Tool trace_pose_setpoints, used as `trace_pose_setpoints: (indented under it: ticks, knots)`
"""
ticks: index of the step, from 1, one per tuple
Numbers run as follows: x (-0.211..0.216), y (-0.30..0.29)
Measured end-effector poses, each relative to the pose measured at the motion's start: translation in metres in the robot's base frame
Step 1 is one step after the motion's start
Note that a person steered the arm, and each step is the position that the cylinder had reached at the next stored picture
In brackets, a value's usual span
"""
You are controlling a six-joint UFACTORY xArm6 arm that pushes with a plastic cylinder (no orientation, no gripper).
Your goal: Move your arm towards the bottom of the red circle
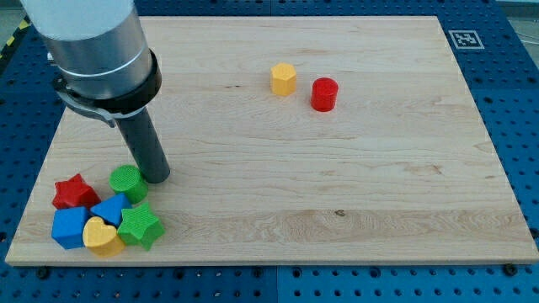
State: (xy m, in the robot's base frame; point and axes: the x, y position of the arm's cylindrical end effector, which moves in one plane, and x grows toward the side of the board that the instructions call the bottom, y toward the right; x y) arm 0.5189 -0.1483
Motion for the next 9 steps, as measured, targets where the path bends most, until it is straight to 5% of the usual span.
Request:
trace_pose_setpoints:
  ticks: [9]
  knots:
    - [-0.002,0.011]
